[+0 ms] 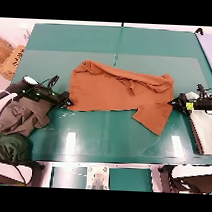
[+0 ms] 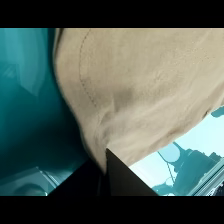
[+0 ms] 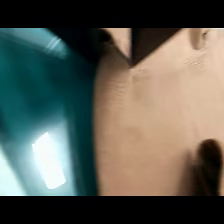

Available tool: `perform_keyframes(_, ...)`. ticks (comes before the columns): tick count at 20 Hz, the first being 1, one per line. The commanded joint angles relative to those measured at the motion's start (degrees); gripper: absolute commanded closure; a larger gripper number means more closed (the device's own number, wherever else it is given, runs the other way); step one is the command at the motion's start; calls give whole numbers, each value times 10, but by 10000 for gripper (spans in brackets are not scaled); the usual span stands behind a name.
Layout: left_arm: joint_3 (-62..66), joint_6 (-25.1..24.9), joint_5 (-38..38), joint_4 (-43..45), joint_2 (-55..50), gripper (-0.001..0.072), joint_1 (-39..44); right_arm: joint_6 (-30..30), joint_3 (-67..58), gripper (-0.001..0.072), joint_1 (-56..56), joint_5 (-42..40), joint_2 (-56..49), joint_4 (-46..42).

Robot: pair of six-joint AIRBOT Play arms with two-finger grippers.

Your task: Fold the shirts.

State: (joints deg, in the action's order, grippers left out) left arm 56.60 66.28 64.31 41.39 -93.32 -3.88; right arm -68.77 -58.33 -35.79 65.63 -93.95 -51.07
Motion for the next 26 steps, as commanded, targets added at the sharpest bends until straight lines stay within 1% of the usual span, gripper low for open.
perform_keyframes(1,1,-5,0,0,0,682,0,21,-2,610,1,-22,0,32)
perform_keyframes(2,7,-10,6,1,0,683,0,35,-4,679,1,-23,0,53)
perform_keyframes(3,21,-15,17,1,2,683,0,49,-11,696,1,-19,1,82)
perform_keyframes(5,63,-17,40,1,27,685,0,68,-33,697,5,9,23,141)
perform_keyframes(6,87,-17,52,1,50,684,0,71,-50,697,9,28,46,153)
perform_keyframes(9,190,-11,92,1,140,684,0,63,-130,697,23,41,165,166)
perform_keyframes(11,276,-3,92,1,206,684,0,46,-197,697,21,39,255,188)
perform_keyframes(13,374,-3,80,1,269,683,0,27,-264,697,19,23,344,187)
perform_keyframes(15,465,-3,63,2,323,683,0,8,-319,697,17,-12,425,186)
perform_keyframes(19,612,0,52,4,403,682,0,-18,-375,697,16,-102,552,184)
perform_keyframes(20,625,2,44,7,420,682,0,-18,-381,697,16,-126,575,180)
perform_keyframes(22,626,18,24,53,454,682,0,-24,-396,697,16,-163,611,148)
perform_keyframes(24,626,53,35,113,459,683,0,-37,-402,697,16,-164,622,113)
perform_keyframes(26,600,73,44,154,457,682,0,-48,-389,697,16,-147,616,103)
